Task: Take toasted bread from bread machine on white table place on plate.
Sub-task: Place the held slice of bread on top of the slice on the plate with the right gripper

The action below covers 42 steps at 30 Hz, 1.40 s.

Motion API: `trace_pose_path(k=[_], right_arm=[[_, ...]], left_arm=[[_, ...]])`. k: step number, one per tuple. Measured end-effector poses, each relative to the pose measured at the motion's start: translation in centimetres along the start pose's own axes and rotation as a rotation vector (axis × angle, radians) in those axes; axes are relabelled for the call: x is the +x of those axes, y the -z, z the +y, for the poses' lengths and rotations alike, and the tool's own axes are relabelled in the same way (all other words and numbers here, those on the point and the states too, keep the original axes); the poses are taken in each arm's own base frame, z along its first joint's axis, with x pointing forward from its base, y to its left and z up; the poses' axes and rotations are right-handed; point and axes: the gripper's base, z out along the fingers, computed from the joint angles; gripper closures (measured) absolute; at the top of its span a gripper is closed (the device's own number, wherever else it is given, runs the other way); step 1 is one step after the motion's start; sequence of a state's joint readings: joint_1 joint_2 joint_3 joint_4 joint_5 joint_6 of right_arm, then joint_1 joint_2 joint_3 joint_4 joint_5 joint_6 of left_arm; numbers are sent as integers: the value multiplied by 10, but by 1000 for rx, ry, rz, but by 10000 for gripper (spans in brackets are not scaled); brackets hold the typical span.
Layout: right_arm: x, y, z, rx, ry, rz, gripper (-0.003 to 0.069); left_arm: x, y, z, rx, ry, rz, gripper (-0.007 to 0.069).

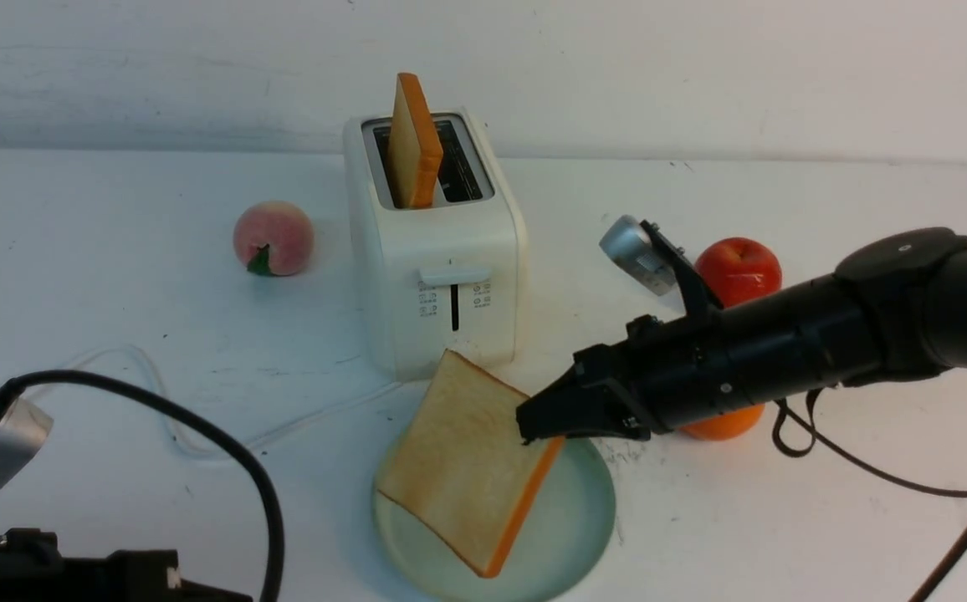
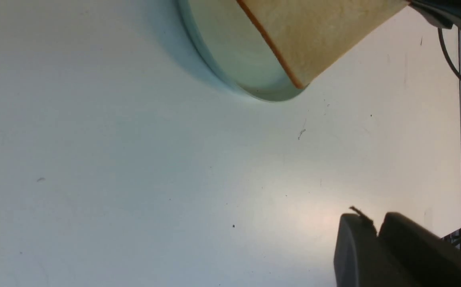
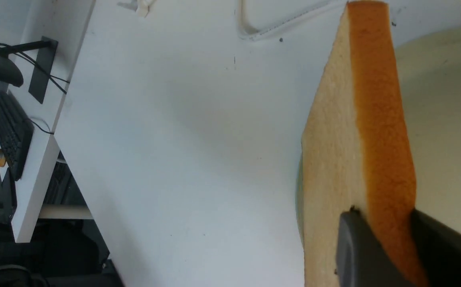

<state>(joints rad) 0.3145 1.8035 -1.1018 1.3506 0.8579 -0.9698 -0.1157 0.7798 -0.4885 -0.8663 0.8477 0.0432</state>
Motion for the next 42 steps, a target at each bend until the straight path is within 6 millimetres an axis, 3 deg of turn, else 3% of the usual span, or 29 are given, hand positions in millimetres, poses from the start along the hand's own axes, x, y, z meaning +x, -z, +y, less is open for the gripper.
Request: trace_pose_path(k=[3, 11, 15, 20, 25, 28, 32, 33, 34, 36, 37, 42], right_arm=[[1, -1, -2, 7, 2, 6, 473], [6, 0, -10, 94, 96, 71, 193], [7, 0, -13, 131, 123, 77, 117], [2, 7, -11, 187, 164, 38, 85], [-11, 27, 7, 246, 262, -24, 83], [-20, 53, 29, 310, 379, -59, 81], [-24, 95, 53, 396, 465, -94, 117], [-22, 115, 63, 433, 465, -114, 158], [-22, 116, 63, 439, 468, -110, 164], [-15, 150, 75, 509, 447, -149, 261], [-14, 153, 75, 515, 434, -152, 271], [13, 218, 92, 685, 319, -193, 569]], left_arm=[[0, 0, 0, 0, 0, 0, 547], [0, 0, 0, 0, 0, 0, 538], [0, 0, 0, 0, 0, 0, 533], [0, 0, 0, 0, 0, 0, 533], [0, 0, 0, -1, 0, -3, 533], [-2, 0, 0, 2, 3, -26, 533], [-6, 0, -5, 53, 44, -62, 533], [-7, 1, -8, 73, 42, -73, 533], [-8, 2, -8, 76, 43, -73, 533], [-12, 6, -17, 108, 27, -91, 545], [-13, 7, -18, 111, 23, -92, 546], [-33, 31, -59, 196, -74, -117, 614]])
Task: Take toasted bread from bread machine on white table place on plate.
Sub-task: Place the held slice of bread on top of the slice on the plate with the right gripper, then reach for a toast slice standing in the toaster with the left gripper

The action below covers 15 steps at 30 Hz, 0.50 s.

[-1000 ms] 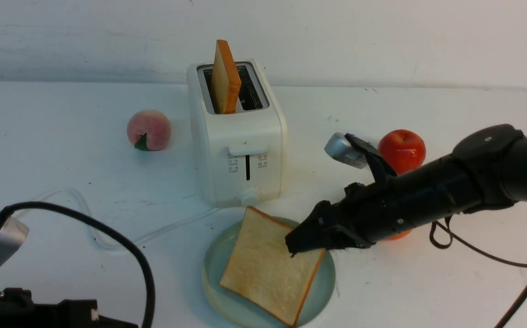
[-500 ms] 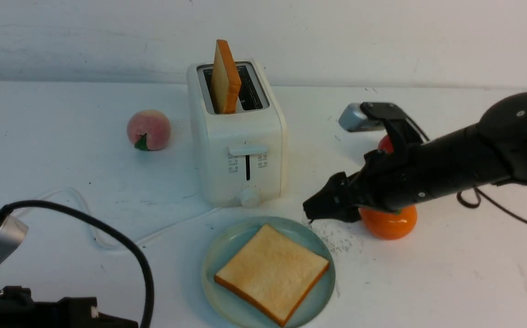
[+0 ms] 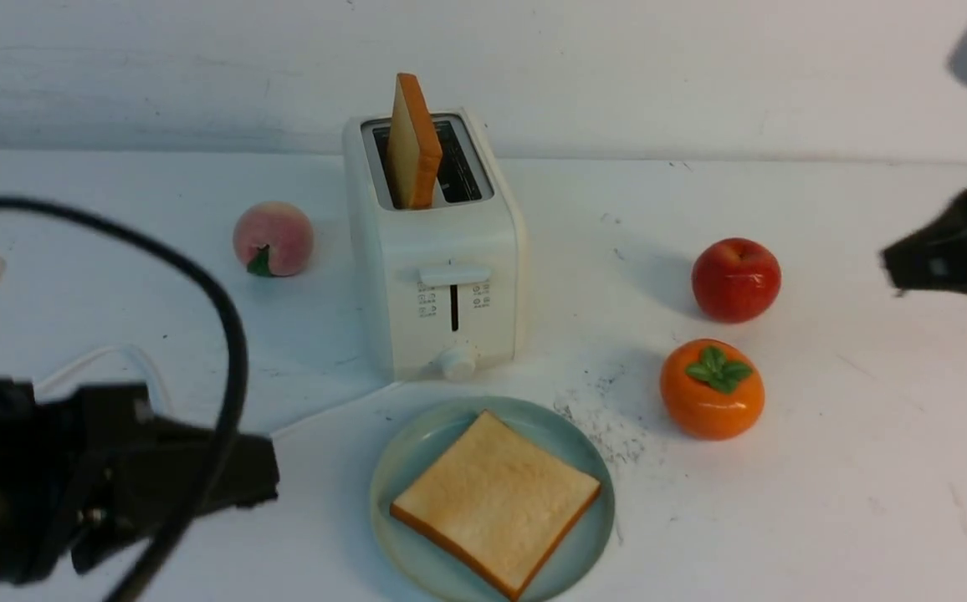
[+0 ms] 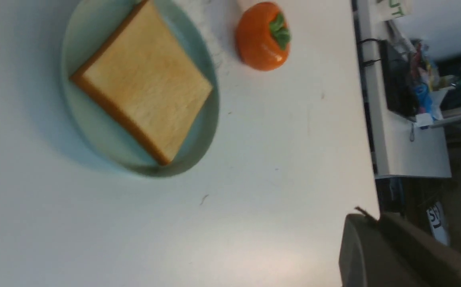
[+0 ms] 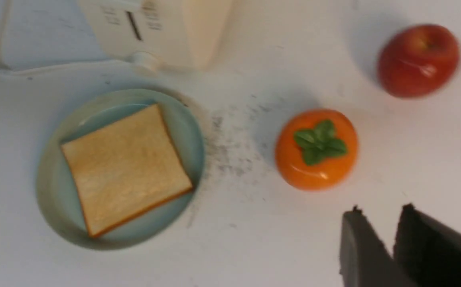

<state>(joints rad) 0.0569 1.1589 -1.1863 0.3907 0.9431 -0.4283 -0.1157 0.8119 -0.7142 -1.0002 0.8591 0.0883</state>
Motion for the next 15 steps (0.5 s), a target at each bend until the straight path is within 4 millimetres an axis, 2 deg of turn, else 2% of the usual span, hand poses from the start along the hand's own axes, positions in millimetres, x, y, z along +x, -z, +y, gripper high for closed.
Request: trace_pose_path(k=[2, 3, 4, 5, 7, 8, 12, 15], right_arm=[[12, 23, -3, 37, -91, 32, 659], [17, 32, -2, 46, -125, 36, 670], [20, 33, -1, 44, -131, 45, 672], [34, 44, 5, 45, -158, 63, 677], [44, 49, 9, 41, -163, 71, 677], [58, 55, 16, 37, -170, 72, 677], [89, 54, 23, 32, -181, 100, 676], [101, 52, 25, 34, -185, 107, 676]], left_arm=[[-16, 7, -25, 45, -50, -3, 638], [-23, 9, -36, 63, -73, 1, 638], [-24, 11, -38, 68, -80, -1, 638], [-37, 13, -54, 87, -113, 12, 638], [-46, 14, -64, 91, -132, 17, 638], [-58, 10, -70, 70, -132, 33, 638], [-89, -8, -67, -43, -106, 48, 638], [-104, -23, -58, -110, -64, 69, 638]])
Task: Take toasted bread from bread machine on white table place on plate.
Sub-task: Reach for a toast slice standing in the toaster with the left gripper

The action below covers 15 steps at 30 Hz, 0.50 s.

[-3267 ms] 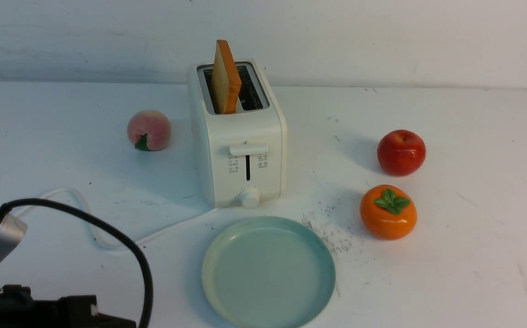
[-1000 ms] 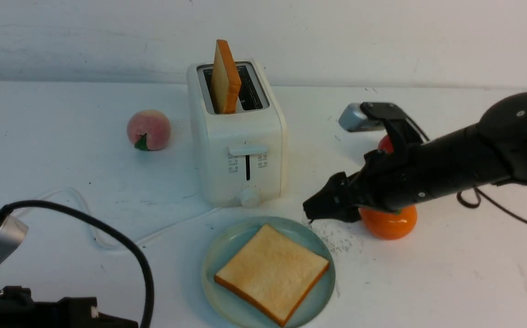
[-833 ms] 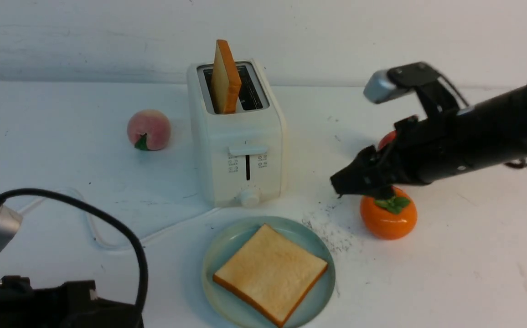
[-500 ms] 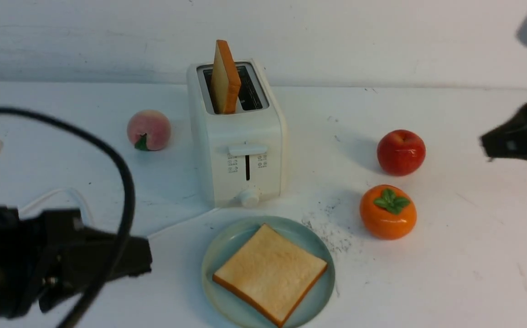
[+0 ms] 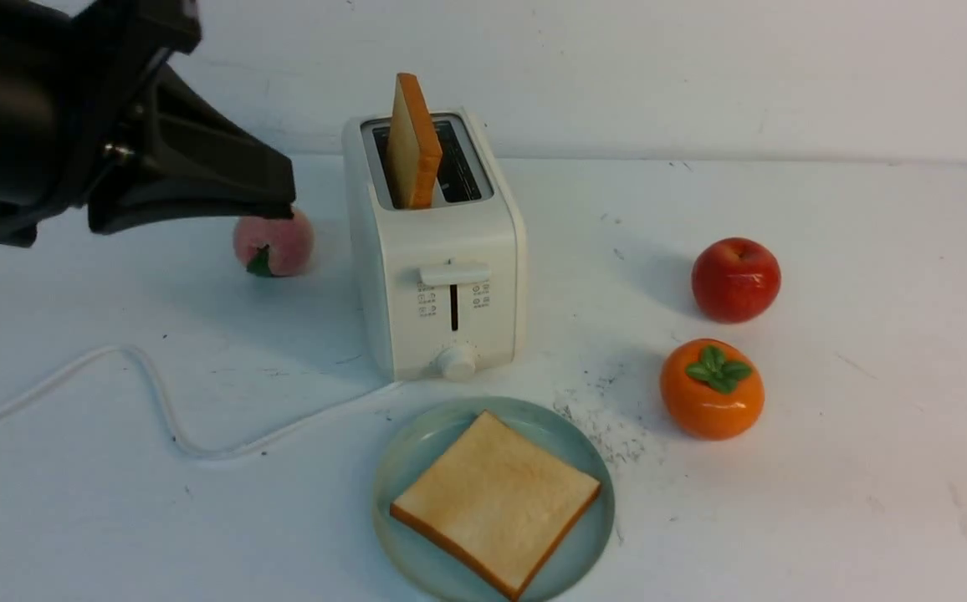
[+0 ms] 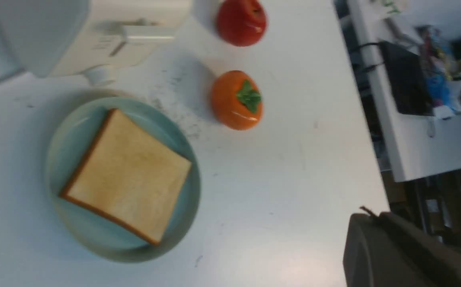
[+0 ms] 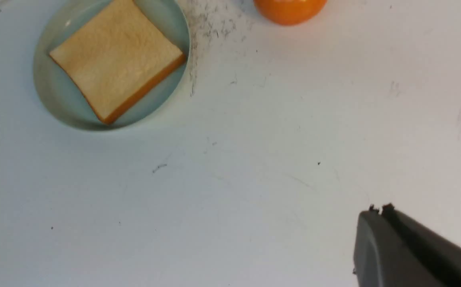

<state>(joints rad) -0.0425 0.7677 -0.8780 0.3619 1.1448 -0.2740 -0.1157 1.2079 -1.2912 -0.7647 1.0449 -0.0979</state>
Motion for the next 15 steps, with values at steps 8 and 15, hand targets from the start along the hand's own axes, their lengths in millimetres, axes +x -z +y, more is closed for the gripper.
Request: trace_pose_path(k=[8, 15], right_arm=[[13, -9, -3, 18, -12, -33, 670], [13, -8, -2, 17, 35, -36, 667]], left_arm=[[5, -81, -12, -86, -30, 192, 638], [-11, -137, -25, -310, -87, 146, 638]])
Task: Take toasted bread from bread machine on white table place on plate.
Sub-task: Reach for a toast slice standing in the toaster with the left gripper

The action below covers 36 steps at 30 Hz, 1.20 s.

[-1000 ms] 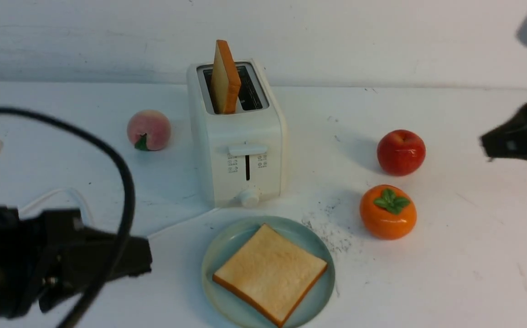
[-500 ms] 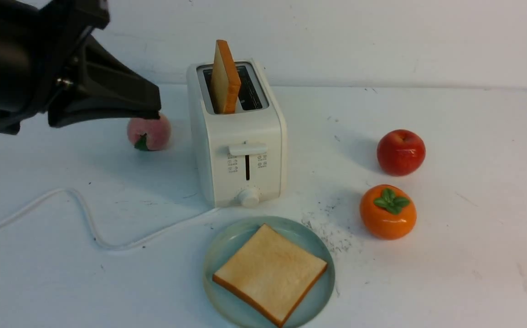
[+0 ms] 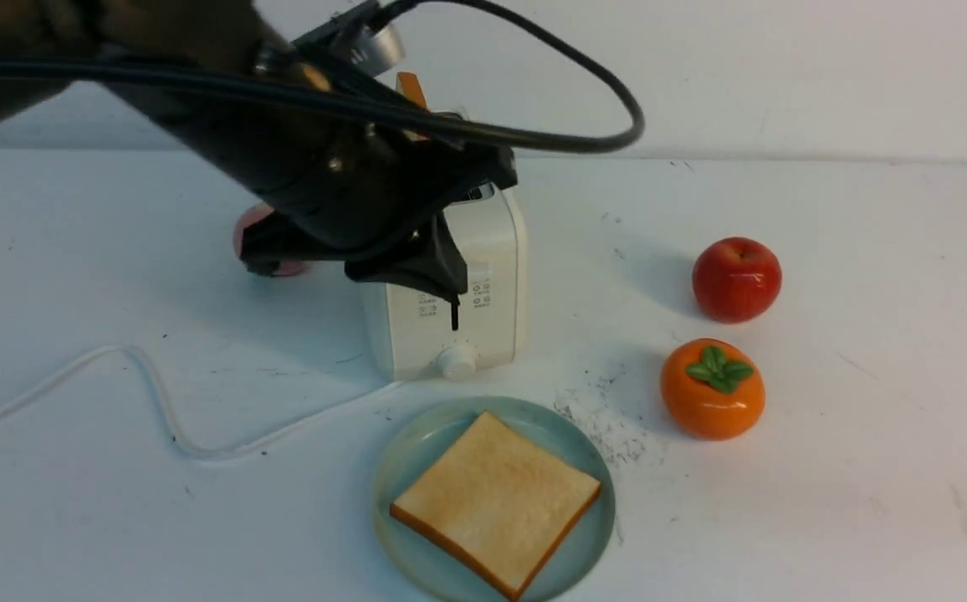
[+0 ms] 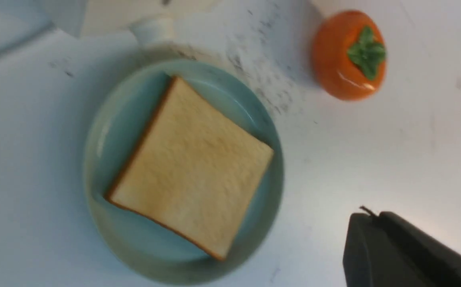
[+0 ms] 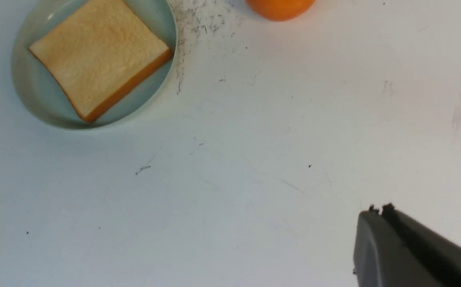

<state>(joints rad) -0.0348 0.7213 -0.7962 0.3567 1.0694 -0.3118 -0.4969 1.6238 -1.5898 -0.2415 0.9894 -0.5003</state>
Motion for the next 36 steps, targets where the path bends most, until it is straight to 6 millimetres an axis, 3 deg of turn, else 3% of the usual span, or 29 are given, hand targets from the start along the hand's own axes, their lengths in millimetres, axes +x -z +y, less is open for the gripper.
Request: trace_pose_path(k=[6, 14, 25, 36], right_arm=[[1, -1, 5, -32, 41, 8, 667], [1, -1, 6, -35, 48, 10, 662], [1, -1, 6, -35, 66, 9, 657], [1, -1, 6, -35, 66, 8, 648]], left_arm=[[-41, -17, -5, -157, 4, -131, 638], [-76, -32, -15, -215, -47, -241, 598], [-88, -70, -5, -297, -104, -277, 311], [-95, -87, 0, -336, -158, -321, 271]])
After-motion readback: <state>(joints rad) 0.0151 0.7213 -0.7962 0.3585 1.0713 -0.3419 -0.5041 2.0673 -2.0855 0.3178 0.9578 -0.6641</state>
